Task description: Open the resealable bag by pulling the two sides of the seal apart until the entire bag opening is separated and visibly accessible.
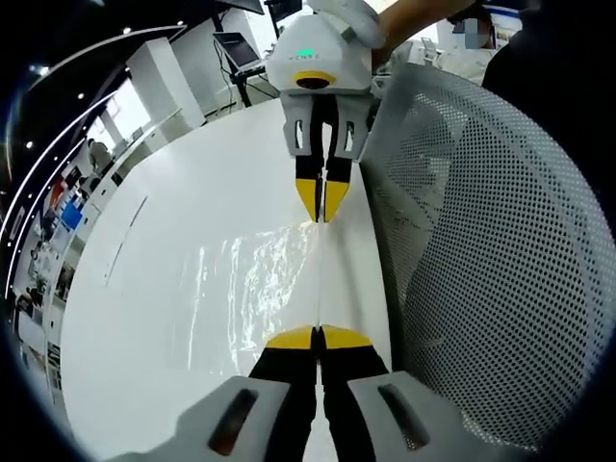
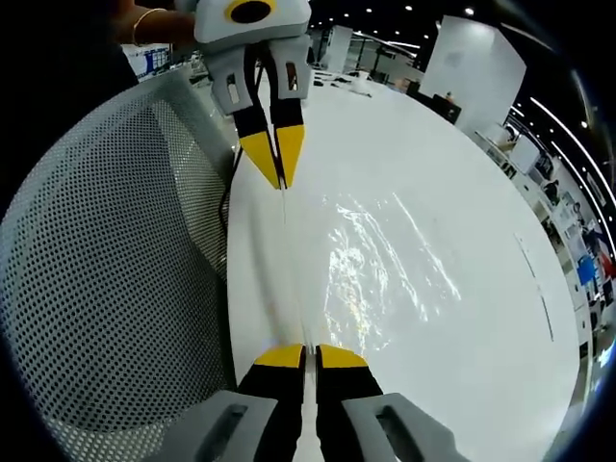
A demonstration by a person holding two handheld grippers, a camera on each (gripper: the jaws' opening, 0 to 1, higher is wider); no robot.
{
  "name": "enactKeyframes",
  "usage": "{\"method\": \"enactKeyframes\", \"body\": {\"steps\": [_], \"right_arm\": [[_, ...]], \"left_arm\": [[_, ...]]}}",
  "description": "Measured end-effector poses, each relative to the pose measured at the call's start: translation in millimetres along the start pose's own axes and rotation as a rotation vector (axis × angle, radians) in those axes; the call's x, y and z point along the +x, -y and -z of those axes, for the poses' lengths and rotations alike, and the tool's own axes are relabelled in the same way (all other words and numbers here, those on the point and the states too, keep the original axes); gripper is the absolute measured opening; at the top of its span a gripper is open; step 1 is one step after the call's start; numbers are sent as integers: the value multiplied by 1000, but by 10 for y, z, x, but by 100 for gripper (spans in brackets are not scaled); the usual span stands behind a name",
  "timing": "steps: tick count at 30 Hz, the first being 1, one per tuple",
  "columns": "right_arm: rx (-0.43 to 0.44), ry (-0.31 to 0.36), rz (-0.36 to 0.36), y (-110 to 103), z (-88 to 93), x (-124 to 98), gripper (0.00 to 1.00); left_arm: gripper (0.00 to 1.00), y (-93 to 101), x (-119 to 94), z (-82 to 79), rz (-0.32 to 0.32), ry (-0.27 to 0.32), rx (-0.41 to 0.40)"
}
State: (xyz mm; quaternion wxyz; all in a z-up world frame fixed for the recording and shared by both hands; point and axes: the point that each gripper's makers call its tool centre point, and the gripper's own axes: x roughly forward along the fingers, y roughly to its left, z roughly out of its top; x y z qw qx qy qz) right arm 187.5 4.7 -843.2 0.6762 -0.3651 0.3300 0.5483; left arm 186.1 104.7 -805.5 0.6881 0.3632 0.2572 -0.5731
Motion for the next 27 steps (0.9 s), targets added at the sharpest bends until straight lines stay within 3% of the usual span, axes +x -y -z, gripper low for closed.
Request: {"method": "enactKeyframes", "body": {"steps": [11,20,27], "right_arm": [[69,41,9,-2,-70,-11,1],[87,91,20,-9,-319,-81,22],[104,123,48,88,-438,-68,18]], "left_arm": [[0,-30,-12,27,-7,-7,9],[0,-47,-23,63,-17,-13,28],[0,4,7,7,-9,-9,58]]}}
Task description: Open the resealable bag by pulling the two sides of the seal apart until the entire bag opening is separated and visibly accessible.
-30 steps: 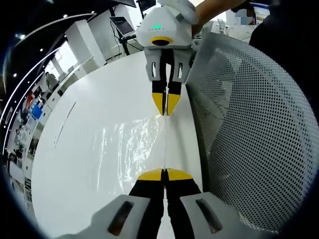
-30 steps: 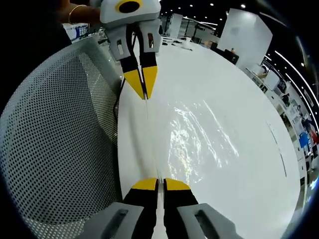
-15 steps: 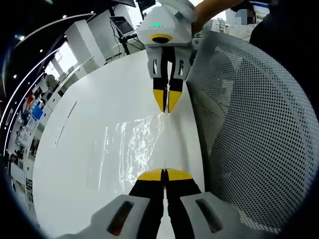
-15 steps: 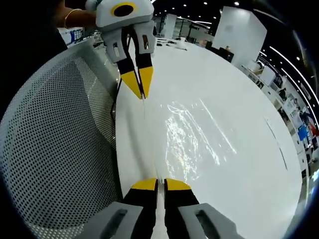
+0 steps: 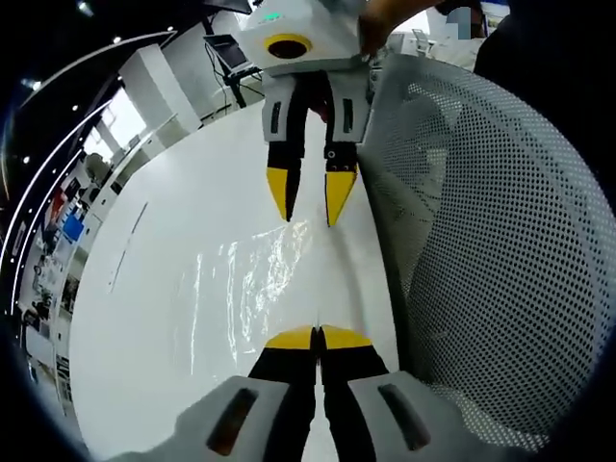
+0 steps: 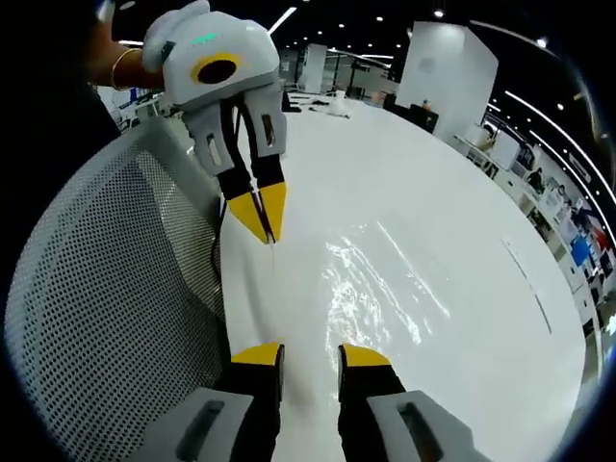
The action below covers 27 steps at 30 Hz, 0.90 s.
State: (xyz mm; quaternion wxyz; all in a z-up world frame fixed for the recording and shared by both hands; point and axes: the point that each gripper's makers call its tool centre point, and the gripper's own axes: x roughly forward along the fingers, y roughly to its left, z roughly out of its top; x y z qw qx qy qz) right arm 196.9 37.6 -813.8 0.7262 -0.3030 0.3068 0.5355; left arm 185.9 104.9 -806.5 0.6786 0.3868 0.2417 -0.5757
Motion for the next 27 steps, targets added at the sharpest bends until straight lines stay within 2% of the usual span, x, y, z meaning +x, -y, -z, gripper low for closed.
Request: {"method": "enactKeyframes", "body": {"steps": [10,15,21,23,27], "right_arm": [[-33,-23,17,39,37,91,17],[-20,-20,16,53,36,111,15],[-11,19,34,61,-60,148,9],[2,34,24,44,-88,155,0],[-2,40,34,44,-113,157,0]], "left_arm": [[0,-43,-31,-56,-22,16,27],[0,-43,-46,-94,-21,28,43],[0,-77,-54,-113,-34,32,46],[0,-96,-60,-107,-40,31,47],[0,-138,-76,-90,-57,31,40]]}}
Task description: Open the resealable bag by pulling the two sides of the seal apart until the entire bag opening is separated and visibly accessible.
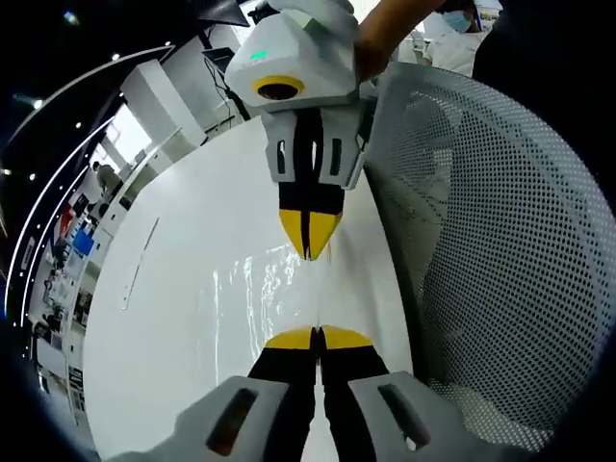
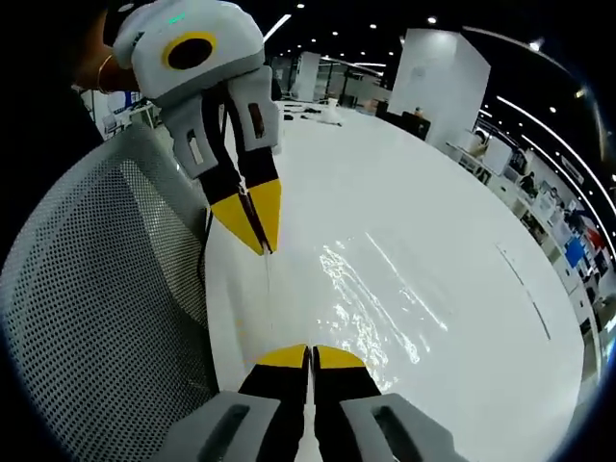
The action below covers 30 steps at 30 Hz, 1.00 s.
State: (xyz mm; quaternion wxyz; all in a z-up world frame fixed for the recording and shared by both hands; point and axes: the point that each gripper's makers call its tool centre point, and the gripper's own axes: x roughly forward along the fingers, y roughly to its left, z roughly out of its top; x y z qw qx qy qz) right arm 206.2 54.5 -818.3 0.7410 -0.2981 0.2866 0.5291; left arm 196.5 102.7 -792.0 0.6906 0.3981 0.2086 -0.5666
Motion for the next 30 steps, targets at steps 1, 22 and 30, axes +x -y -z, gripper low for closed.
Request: {"method": "enactKeyframes", "body": {"steps": [1,22,30], "right_arm": [[2,5,6,4,-16,-2,0],[-35,-17,37,76,-108,-36,0],[-29,4,21,21,-199,3,0]], "left_arm": [[0,-10,-3,8,-7,-4,-3],[16,-238,-149,-77,-192,-47,76],[13,-93,-64,-144,-146,-46,112]]}}
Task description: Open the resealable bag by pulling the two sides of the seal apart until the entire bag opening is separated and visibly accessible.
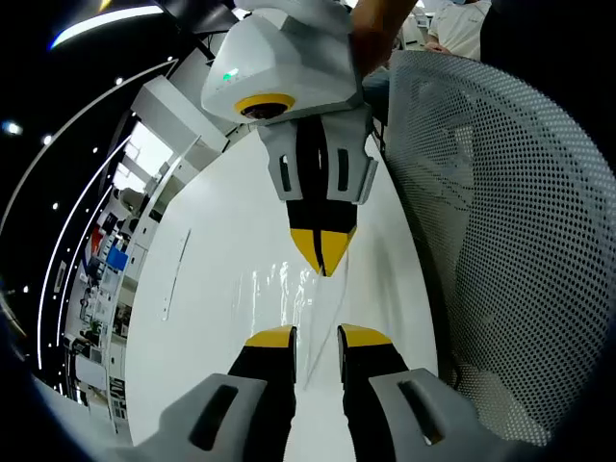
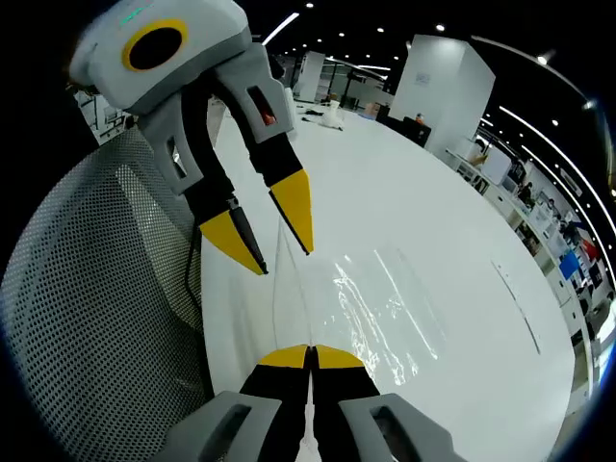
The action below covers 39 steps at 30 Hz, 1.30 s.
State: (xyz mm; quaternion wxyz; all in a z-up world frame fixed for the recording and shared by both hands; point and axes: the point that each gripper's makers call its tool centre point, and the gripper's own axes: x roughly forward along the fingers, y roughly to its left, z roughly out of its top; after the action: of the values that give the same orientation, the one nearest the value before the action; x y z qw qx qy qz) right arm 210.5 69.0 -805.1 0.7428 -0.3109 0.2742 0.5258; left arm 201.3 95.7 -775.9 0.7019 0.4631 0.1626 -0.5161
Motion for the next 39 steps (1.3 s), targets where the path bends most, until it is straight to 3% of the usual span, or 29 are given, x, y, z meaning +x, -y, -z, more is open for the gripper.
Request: {"method": "enactKeyframes", "body": {"steps": [8,17,22,29,31,39], "right_arm": [[5,29,-19,-46,-65,21,0],[19,26,-12,-12,-86,27,0],[19,43,-11,-8,-157,-12,0],[24,67,-21,-10,-253,-36,0],[28,69,-11,23,-269,-41,0],[54,91,14,136,-318,-70,0]], "left_arm": [[8,88,56,56,23,-21,2],[9,73,35,-39,3,13,10],[10,141,87,6,24,-6,23],[5,111,104,127,0,-45,4],[1,124,90,142,4,-45,-8],[0,139,75,143,2,-31,-37]]}}
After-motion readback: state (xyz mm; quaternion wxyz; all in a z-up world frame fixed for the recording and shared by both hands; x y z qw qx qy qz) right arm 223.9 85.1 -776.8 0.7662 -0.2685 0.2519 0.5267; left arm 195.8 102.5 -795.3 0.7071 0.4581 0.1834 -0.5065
